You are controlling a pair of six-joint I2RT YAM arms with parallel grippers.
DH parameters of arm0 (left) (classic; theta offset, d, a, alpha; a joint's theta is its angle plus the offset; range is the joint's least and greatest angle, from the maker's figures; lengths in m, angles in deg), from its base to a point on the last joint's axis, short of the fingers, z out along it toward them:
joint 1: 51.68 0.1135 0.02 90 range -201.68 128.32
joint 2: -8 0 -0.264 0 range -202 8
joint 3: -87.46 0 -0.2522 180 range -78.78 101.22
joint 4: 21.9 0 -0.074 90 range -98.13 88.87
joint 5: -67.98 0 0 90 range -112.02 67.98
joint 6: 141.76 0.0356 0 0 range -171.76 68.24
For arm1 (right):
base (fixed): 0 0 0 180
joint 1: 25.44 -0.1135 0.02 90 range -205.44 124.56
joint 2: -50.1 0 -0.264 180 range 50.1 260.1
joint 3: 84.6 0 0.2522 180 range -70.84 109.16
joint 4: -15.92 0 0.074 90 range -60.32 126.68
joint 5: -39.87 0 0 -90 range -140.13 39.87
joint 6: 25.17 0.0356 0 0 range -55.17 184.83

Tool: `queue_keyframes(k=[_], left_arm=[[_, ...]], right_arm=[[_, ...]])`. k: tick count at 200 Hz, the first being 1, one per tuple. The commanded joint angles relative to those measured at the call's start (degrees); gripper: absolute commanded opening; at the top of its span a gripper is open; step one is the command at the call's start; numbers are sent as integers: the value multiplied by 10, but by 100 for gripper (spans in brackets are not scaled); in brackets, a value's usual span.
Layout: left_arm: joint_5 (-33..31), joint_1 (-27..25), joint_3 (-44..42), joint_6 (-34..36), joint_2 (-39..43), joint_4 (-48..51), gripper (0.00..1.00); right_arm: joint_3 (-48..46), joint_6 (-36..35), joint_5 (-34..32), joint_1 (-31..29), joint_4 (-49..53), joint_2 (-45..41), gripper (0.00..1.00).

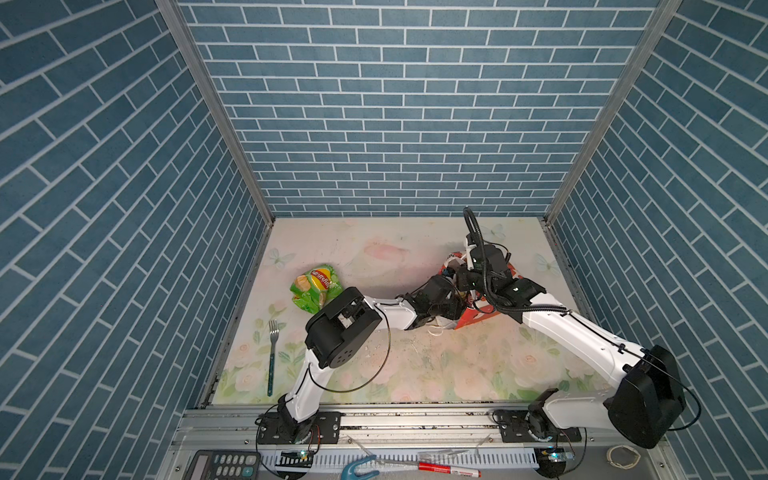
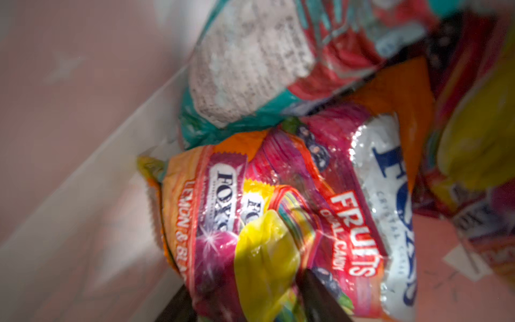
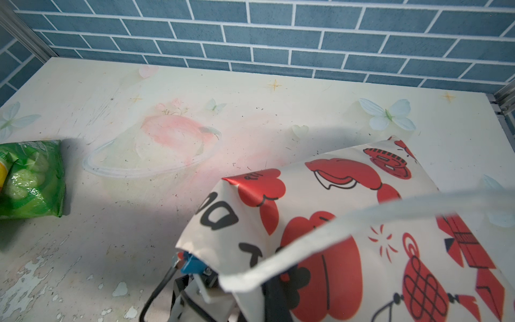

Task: Take the snacks out of the paper bag
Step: 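Reach the left gripper down into the tilted bag and grasp a Fox's candy packet, then lift the Fox's candy packet up out of the bag with the left gripper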

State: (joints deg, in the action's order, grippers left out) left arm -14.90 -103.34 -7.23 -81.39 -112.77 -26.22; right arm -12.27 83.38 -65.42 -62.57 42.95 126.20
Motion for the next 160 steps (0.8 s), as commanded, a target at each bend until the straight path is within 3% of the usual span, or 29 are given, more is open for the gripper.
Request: queue_keyframes(k=[1,28,71,160], left_arm=[[-2,4,2,-4,-23,13,39],[-8,5,-3,-3,-13,13,16],[-43,4,-40,12,42,5,0],[-56,5,-94,49,133,-4,0]], right_arm=[[9,34,-8,-1,-19,-8,0],[2,37,-19,-1,-18,-17,0],[-1,38,-30,-1,-12,-22,0],[-2,39,-42,-1,1,-26,0]])
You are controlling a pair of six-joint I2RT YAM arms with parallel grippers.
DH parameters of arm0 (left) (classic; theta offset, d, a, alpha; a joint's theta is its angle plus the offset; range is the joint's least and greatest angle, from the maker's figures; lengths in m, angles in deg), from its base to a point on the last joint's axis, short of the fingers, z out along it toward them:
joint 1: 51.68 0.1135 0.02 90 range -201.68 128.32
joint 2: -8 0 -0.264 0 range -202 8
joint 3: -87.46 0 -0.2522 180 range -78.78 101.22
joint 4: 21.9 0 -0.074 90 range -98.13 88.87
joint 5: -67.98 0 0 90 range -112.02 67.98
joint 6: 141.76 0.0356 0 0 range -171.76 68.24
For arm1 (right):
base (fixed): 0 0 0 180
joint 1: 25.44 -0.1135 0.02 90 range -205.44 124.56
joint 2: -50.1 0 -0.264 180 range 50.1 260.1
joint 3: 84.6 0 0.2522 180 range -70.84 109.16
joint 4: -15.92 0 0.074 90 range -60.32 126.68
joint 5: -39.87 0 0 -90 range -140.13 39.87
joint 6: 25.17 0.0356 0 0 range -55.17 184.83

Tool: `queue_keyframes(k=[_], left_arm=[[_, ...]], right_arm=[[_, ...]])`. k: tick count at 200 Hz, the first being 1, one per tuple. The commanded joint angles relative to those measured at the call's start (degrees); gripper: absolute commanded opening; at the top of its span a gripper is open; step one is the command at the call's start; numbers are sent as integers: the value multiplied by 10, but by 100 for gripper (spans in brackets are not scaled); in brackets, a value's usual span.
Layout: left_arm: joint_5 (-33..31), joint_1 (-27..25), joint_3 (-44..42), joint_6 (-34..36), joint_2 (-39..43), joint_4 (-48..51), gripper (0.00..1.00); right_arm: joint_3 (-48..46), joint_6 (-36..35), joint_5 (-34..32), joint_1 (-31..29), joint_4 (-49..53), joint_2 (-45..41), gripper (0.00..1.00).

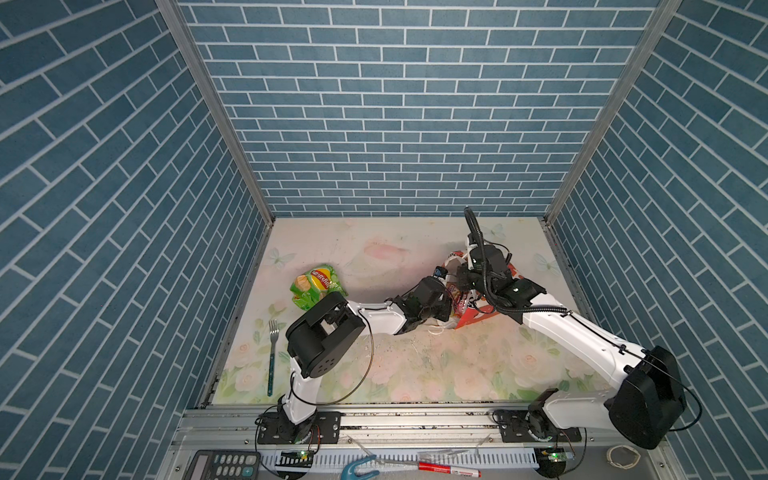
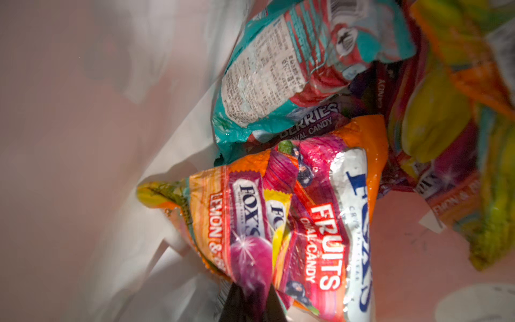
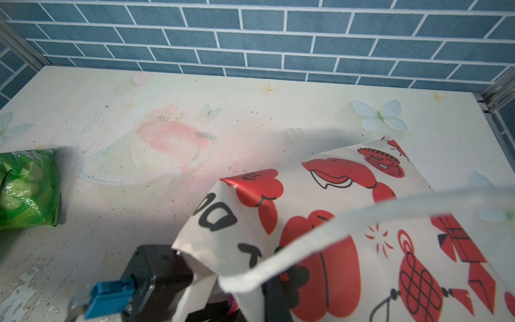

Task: Take the snacks out of the paper bag
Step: 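Lift the Fox's candy packet up out of the bag with the left gripper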

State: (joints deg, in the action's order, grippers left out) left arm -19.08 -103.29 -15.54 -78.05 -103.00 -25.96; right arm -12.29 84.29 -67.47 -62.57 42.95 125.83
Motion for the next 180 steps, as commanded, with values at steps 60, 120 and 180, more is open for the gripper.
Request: queue_keyframes(k=[60,120,180], left_arm=[[-2,6,-22,18,102,31,0],[-7,6,-38,18,138,38,0],[-36,6,-61,44,197,51,0]], right_arm=[[1,28,-40,-1,2,-25,0],[2,35,-35,-1,-2,-23,0],[-2,40,-37,-1,-6,-30,0]])
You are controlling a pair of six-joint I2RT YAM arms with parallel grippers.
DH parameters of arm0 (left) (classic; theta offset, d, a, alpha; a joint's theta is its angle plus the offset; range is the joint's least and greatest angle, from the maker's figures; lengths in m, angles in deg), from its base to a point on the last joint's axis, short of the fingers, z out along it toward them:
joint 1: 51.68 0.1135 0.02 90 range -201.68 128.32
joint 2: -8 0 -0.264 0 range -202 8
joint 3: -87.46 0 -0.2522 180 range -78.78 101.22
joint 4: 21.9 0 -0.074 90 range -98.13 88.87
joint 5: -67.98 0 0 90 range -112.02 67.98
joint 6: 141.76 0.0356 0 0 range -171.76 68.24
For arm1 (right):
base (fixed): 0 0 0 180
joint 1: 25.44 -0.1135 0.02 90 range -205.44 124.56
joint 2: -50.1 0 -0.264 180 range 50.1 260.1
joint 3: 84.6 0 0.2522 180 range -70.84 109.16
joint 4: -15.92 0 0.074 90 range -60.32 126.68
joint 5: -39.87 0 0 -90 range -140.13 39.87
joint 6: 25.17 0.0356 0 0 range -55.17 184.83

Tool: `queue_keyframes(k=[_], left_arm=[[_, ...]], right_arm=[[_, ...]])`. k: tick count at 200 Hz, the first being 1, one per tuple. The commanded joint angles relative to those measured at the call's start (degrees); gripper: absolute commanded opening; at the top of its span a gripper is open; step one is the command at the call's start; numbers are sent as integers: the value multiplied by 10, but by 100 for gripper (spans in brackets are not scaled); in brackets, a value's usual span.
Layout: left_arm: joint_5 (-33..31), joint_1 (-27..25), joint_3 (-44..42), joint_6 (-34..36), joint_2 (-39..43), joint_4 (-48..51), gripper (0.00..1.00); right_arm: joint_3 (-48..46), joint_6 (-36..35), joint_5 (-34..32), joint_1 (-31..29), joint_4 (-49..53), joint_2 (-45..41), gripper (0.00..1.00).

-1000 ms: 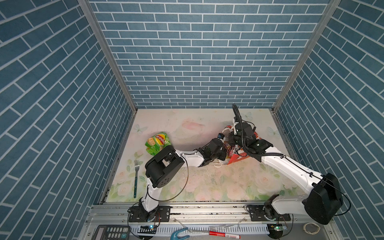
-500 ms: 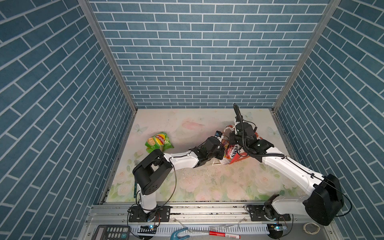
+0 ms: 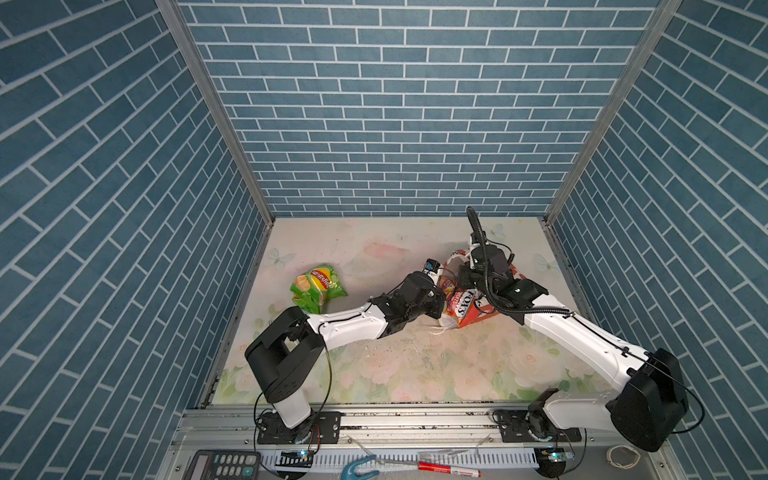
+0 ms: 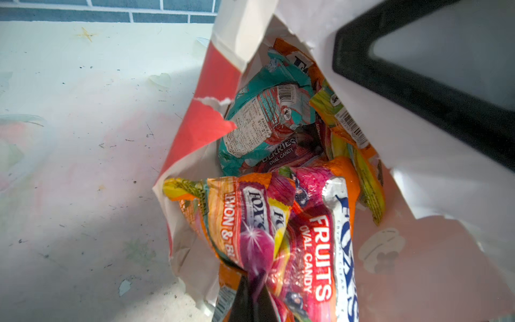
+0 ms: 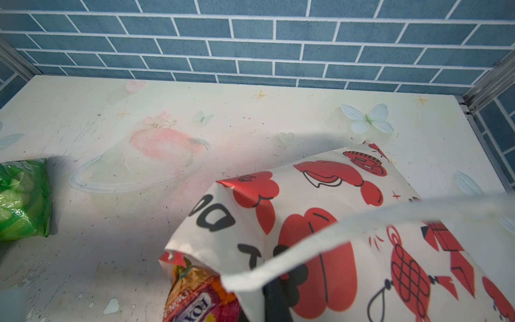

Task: Take the snacks out of the paper bag
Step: 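Lift the Fox's candy packet up out of the bag with the left gripper, then carry the packet beside the green chip bag and release it with the left gripper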

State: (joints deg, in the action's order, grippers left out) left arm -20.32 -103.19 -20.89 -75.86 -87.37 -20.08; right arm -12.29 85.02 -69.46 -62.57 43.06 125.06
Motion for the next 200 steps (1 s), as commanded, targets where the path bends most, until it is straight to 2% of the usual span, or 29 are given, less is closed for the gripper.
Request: queue_keyframes(k=[1,120,149,200], left_arm=[[-25,5,-8,23,41,-8,0],[-88,13,-60,57,159,7,0],[-110,33,-50,75,176,42,0],[-121,55,-84,66,226,31,0]], right_arm=[[-2,33,-17,-1,-7,-23,0],[-1,37,-24,-1,-7,-23,0],[-2,41,-24,-2,-13,-23,0],[2,43,-25,-1,-15,-16,0]])
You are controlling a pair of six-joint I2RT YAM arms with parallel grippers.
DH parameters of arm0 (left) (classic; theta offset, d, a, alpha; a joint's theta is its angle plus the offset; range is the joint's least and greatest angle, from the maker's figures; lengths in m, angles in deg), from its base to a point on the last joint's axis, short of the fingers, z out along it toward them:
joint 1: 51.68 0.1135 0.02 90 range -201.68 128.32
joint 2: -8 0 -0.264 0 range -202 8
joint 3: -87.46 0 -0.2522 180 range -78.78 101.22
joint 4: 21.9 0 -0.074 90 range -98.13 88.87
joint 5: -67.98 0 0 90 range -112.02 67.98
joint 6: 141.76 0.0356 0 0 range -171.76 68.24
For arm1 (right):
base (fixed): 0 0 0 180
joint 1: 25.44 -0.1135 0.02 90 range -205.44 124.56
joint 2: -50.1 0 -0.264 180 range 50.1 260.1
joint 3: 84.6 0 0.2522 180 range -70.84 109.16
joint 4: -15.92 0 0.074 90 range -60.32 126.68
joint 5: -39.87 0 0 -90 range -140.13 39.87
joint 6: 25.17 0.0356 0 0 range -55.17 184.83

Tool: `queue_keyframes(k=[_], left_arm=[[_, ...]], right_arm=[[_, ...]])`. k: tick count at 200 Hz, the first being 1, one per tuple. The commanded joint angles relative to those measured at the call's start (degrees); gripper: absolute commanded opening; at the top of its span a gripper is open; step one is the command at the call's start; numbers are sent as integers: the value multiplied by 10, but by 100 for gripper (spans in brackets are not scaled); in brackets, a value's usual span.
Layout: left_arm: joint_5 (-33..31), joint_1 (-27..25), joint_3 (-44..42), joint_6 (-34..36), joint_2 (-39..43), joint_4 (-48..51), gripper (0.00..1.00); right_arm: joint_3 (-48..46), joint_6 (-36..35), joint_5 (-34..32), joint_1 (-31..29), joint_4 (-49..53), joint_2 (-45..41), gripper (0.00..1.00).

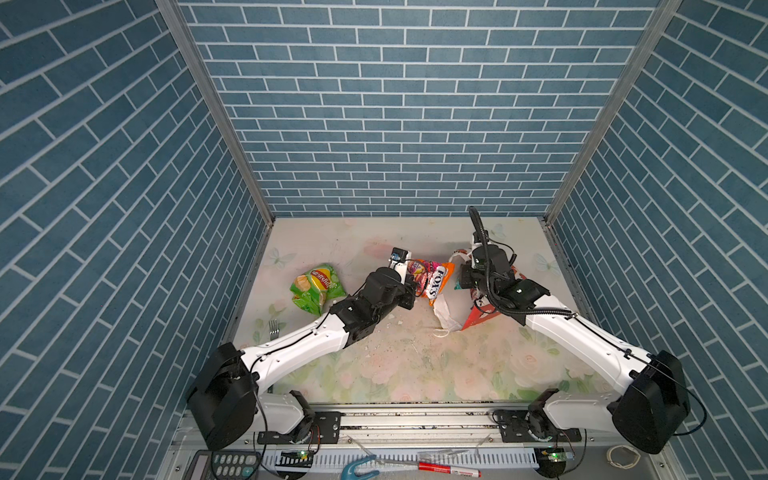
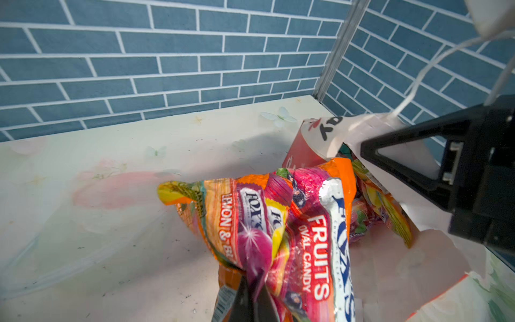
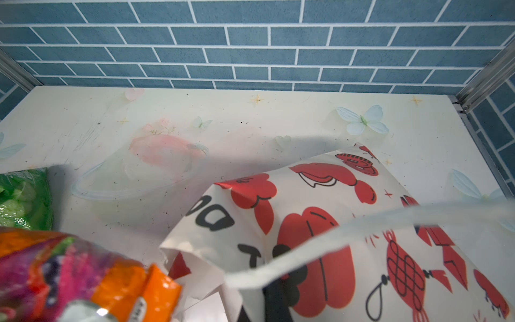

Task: Take the snacks out of the paper bag
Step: 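Carry the packet beside the green chip bag and release it with the left gripper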

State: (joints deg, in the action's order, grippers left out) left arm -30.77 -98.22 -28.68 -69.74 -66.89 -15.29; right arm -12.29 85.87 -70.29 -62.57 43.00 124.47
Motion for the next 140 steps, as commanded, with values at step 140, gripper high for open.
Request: queue_keyframes(k=[140], left_arm=[[-48,138,-75,-24,65,-5,0]], right_arm=[[-4,47,-21,-2,-3,-25,0]])
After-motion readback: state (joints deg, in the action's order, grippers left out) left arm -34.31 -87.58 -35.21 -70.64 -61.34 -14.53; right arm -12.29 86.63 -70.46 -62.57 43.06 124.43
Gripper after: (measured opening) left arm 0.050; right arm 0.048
